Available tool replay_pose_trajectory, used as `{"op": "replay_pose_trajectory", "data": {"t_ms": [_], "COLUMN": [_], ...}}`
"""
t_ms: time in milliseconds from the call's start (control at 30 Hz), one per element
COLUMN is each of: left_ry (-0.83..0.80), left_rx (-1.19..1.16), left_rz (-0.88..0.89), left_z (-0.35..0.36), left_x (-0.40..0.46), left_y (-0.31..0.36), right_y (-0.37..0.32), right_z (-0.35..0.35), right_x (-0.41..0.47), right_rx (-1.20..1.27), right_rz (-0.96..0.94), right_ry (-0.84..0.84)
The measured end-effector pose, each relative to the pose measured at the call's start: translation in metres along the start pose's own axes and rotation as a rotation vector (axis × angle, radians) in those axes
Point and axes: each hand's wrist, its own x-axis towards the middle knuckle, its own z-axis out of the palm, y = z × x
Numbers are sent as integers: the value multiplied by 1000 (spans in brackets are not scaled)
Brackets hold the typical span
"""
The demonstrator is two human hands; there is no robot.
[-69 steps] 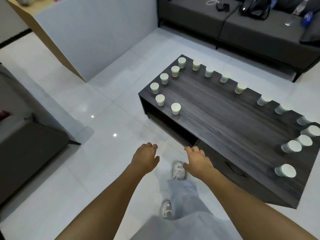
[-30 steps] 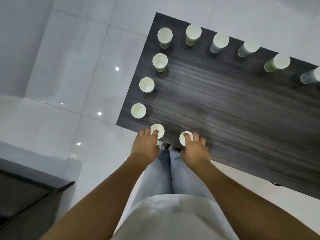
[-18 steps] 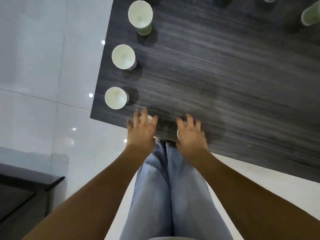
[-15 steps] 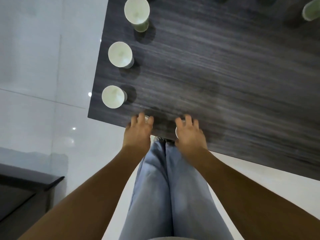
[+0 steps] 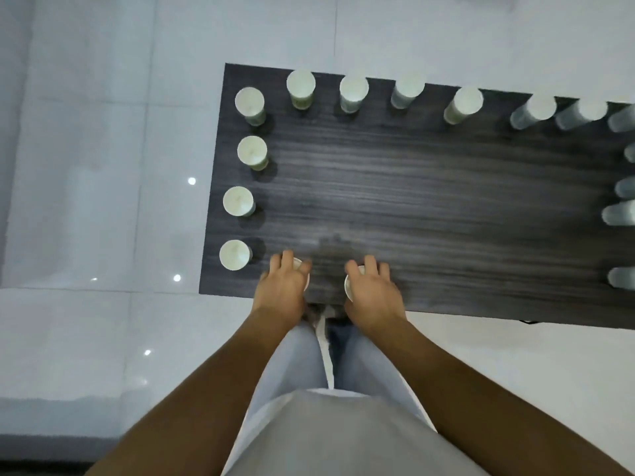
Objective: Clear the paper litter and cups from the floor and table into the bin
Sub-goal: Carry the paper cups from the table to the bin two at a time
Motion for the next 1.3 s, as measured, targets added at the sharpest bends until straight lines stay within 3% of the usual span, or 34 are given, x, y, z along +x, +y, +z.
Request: {"op": "replay_pose_trajectory", "data": {"t_ms": [433,667,933,1300], "left_ry": [-120,-159,-185,-196], "left_rx": [305,523,719,849], "left_rz": [458,731,1049,1362], "left_z": [-74,-69,-5,166], "left_x": [-53,-84,-159,-338], "left_y": [59,168,307,513], "right_y": [12,61,132,252], "right_z": [4,21,83,217], "right_x": [-144,-230,-358,-598], "right_rx": [430,618,811,967], "right_rz": [458,745,1054,1354], "right_ry": [91,267,475,590]}}
